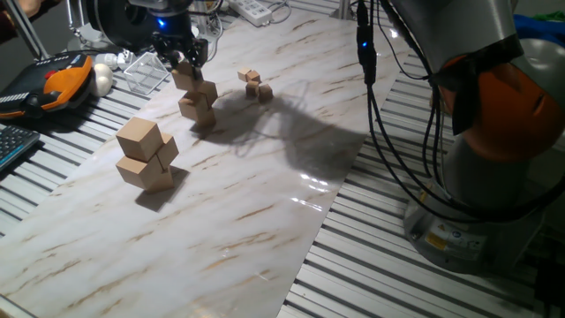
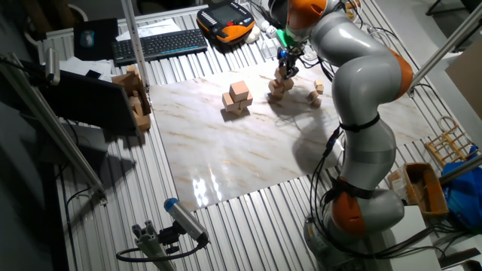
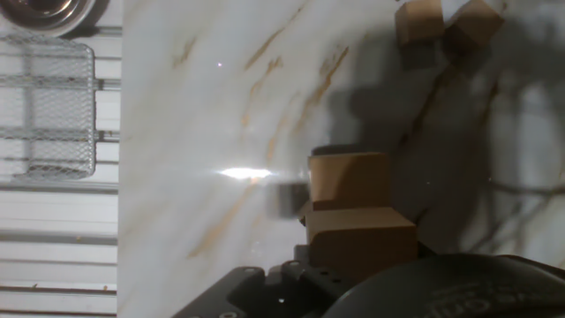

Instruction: Stack the blocks into a cross shape

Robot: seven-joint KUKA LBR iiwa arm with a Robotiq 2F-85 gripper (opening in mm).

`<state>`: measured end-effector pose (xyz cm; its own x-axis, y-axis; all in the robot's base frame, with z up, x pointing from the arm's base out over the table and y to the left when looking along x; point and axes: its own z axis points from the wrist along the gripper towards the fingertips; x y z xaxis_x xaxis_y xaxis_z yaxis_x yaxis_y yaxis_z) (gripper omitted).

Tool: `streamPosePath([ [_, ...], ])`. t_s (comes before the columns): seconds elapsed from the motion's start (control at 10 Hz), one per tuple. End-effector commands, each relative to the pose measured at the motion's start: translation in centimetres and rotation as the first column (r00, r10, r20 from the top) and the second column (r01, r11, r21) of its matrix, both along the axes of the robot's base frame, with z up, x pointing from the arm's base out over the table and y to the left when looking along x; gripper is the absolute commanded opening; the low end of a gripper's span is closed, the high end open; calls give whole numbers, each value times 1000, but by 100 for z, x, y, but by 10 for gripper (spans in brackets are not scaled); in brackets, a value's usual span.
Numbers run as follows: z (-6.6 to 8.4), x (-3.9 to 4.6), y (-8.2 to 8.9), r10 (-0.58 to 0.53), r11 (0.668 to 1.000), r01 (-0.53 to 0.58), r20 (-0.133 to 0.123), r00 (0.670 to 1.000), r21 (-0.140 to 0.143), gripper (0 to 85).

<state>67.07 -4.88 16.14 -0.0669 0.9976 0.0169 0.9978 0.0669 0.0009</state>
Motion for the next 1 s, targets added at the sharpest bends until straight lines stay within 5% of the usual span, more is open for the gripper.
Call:
streamPosePath([
  [0.0, -27, -16, -14, 4, 1000, -4, 2, 1000, 1, 0],
  [0.9, -142, -34, -37, 9, 1000, -9, 1, 1000, 1, 0],
])
